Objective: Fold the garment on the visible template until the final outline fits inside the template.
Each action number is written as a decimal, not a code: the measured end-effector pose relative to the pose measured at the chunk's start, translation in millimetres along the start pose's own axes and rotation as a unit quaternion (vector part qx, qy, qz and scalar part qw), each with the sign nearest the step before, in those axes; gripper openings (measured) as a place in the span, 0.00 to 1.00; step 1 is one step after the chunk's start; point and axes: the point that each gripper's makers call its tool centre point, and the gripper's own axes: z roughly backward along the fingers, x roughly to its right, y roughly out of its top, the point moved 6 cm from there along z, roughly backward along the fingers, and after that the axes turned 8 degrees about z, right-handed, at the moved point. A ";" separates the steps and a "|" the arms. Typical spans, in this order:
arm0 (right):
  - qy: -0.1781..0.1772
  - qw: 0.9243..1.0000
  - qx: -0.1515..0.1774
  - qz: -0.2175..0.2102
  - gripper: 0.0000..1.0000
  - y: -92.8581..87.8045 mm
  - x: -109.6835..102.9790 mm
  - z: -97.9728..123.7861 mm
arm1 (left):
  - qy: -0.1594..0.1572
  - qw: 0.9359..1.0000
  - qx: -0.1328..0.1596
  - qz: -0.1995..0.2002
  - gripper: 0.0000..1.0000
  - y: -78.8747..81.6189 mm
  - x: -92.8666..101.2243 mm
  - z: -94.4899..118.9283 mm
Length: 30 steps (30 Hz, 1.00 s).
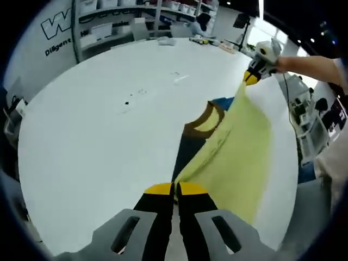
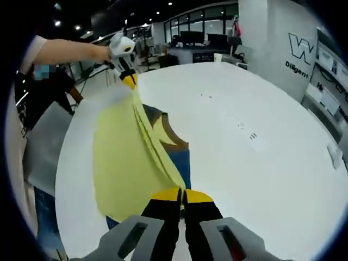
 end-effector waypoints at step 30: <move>-0.044 0.994 0.019 -0.099 0.12 -34.0 -31.7 -4.3 | 0.027 0.994 0.074 0.071 0.19 -32.9 31.0 25.2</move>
